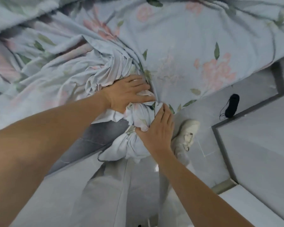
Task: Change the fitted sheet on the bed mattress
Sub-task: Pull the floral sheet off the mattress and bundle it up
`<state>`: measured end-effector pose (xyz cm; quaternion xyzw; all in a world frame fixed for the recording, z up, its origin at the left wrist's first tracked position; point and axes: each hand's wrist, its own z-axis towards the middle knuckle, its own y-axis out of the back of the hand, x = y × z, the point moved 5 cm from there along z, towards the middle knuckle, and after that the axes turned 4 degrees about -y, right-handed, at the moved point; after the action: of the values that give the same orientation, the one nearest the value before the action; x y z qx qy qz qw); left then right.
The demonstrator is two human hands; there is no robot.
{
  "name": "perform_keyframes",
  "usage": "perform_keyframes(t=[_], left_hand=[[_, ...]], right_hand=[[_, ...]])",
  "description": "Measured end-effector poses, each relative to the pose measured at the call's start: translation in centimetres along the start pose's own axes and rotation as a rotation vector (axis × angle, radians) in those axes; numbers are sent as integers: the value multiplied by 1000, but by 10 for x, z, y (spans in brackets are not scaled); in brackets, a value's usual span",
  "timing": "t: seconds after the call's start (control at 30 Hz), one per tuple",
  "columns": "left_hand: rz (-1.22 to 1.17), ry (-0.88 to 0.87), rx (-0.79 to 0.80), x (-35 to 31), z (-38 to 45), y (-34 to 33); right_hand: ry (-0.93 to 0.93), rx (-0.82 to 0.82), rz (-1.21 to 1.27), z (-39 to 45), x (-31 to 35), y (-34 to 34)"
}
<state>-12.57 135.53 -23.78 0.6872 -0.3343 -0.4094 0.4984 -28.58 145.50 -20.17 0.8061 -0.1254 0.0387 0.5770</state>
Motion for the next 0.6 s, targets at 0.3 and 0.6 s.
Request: perform_keyframes(t=[0.3, 0.6], left_hand=[[-374, 1053, -428, -104, -73, 26], [-862, 1733, -426, -249, -55, -26]], right_hand=[[852, 38, -114, 29, 32, 36], [1658, 434, -593, 25, 58, 5]])
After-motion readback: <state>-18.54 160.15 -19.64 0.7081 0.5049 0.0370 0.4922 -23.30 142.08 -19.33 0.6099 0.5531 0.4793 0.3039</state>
